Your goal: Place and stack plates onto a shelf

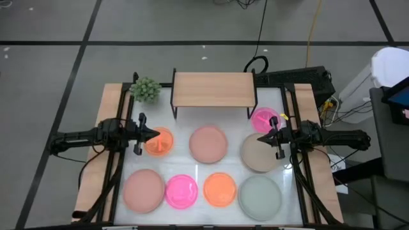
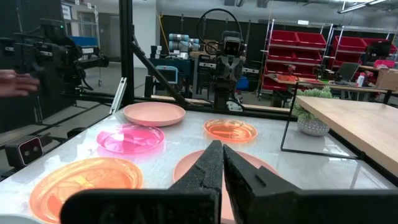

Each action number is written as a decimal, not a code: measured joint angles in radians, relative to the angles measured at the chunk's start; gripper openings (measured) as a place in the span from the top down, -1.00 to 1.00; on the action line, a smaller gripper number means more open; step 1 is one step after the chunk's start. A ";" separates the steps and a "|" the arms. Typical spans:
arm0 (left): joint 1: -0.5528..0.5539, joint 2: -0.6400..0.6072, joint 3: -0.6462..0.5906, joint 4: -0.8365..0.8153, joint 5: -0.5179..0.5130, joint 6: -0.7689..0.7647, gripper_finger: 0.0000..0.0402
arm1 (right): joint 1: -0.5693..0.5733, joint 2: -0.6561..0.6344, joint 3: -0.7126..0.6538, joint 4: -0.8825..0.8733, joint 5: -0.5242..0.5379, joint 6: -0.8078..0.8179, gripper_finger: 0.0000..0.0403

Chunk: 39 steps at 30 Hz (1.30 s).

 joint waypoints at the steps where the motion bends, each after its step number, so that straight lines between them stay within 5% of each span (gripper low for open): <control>1: 0.000 0.000 0.000 0.000 0.000 0.000 0.92 | 0.000 0.000 0.000 0.000 0.000 0.000 1.00; 18: 0.000 0.000 0.000 0.000 0.000 0.000 0.92 | 0.000 0.037 0.068 0.112 0.007 0.105 1.00; 39: 0.000 0.000 0.000 0.001 0.000 0.000 0.92 | 0.000 0.489 0.779 -0.371 0.213 0.110 1.00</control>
